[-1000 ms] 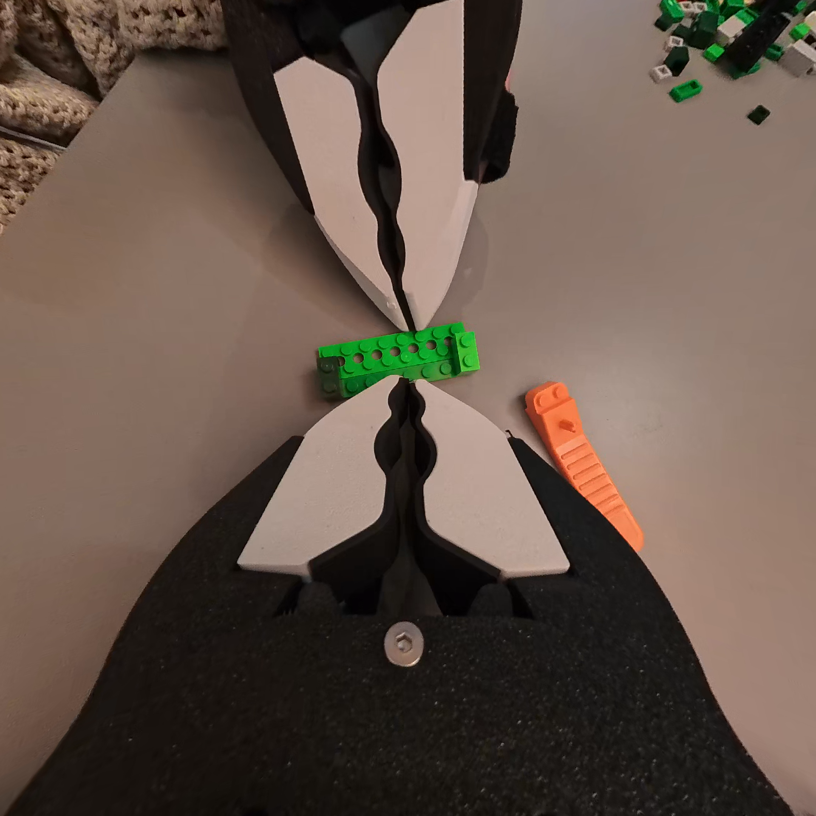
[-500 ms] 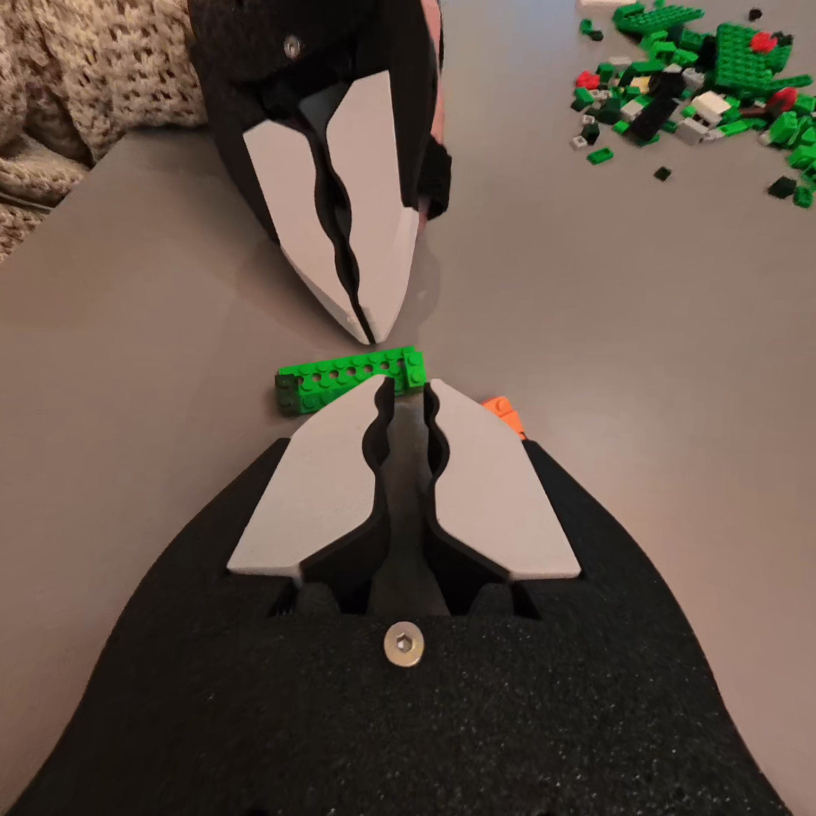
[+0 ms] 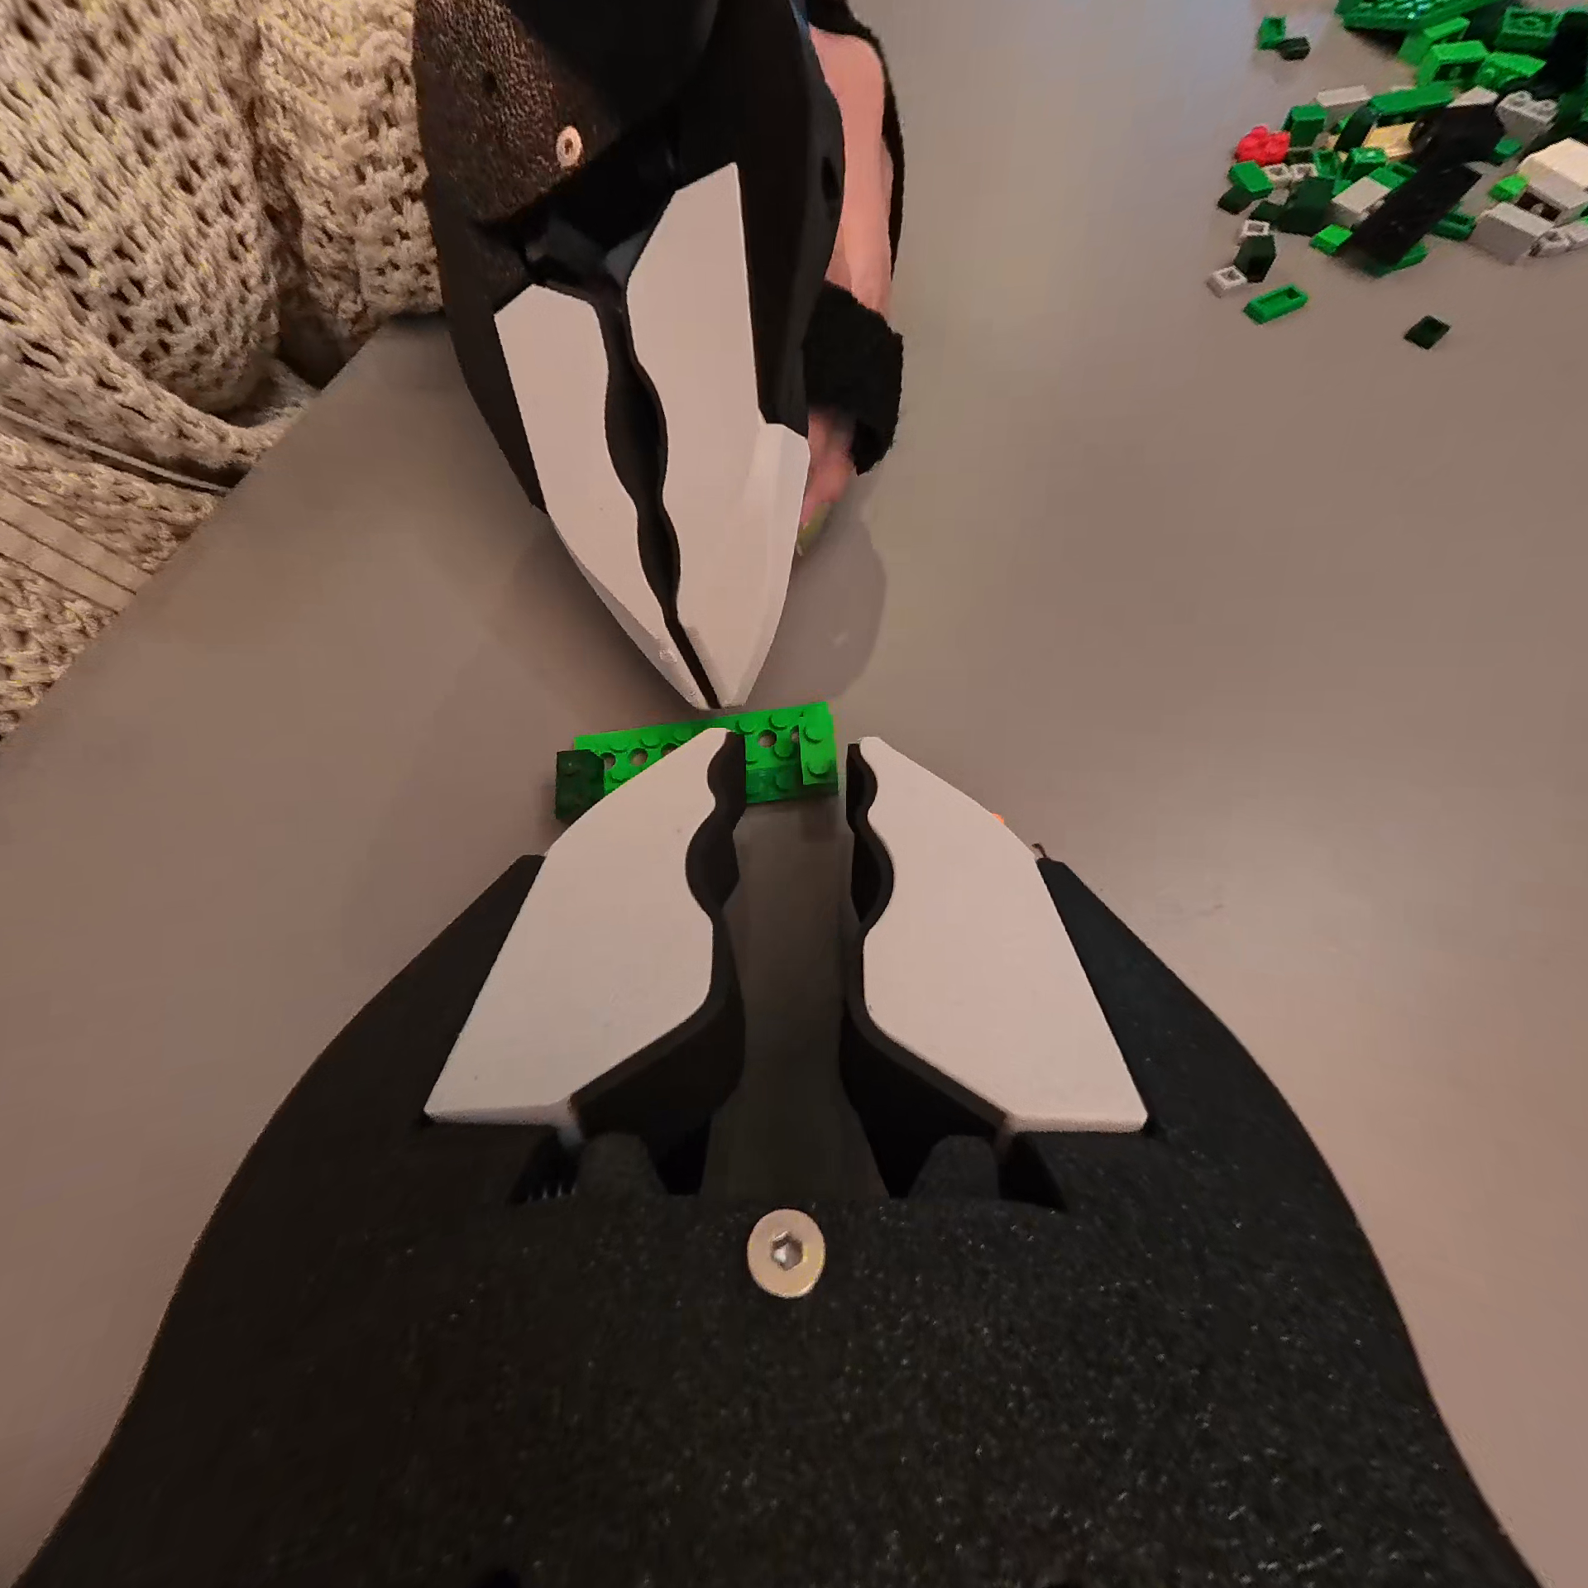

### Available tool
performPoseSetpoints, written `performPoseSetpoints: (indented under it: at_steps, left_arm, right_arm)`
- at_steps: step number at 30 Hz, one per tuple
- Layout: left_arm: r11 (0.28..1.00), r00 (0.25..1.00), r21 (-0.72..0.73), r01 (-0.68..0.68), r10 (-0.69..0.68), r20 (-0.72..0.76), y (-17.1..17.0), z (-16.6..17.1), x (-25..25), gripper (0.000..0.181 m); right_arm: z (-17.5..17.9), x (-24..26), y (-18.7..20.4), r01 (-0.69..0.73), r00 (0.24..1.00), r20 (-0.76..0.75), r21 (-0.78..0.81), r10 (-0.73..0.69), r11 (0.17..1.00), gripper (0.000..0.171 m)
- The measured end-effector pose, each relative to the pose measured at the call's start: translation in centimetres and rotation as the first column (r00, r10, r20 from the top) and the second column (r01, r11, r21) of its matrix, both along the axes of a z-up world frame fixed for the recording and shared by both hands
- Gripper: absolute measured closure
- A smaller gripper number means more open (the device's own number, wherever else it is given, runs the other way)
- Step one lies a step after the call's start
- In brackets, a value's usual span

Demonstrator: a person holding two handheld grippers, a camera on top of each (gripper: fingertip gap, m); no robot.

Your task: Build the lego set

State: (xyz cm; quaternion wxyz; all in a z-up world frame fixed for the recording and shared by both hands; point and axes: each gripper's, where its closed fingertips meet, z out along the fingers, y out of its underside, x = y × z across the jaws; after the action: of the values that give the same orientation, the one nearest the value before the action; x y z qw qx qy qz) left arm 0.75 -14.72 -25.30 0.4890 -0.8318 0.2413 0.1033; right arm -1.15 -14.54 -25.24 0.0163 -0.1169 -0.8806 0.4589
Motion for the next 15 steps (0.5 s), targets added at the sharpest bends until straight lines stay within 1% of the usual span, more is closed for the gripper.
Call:
performPoseSetpoints:
  at_steps: [1, 4, 10, 15]
  left_arm:
    - [1.000, 1.000, 0.010, -0.001, 0.001, 0.007, 0.1, 0.2, 0.0, 0.181]
    - [1.000, 0.999, 0.031, -0.002, 0.000, 0.041, 0.1, 0.7, 0.1, 0.181]
    - [0.998, 1.000, -0.055, 0.007, -0.007, -0.003, -0.1, -0.7, 0.0, 0.181]
    - [0.997, 1.000, -0.073, 0.014, -0.013, 0.001, -0.1, -0.9, 0.0, 0.181]
  right_arm:
    - [0.0, 0.0, 0.0, 0.002, 1.000, 0.006, -0.001, -0.002, 1.000, 0.149]
    - [-0.1, -0.1, 0.0, 0.005, 1.000, 0.024, -0.002, -0.005, 1.000, 0.148]
    - [-0.4, -0.3, -0.1, 0.007, 1.000, 0.028, 0.020, -0.008, 1.000, 0.153]
    - [-0.6, -0.4, -0.1, 0.007, 1.000, 0.021, 0.037, -0.008, 0.999, 0.157]
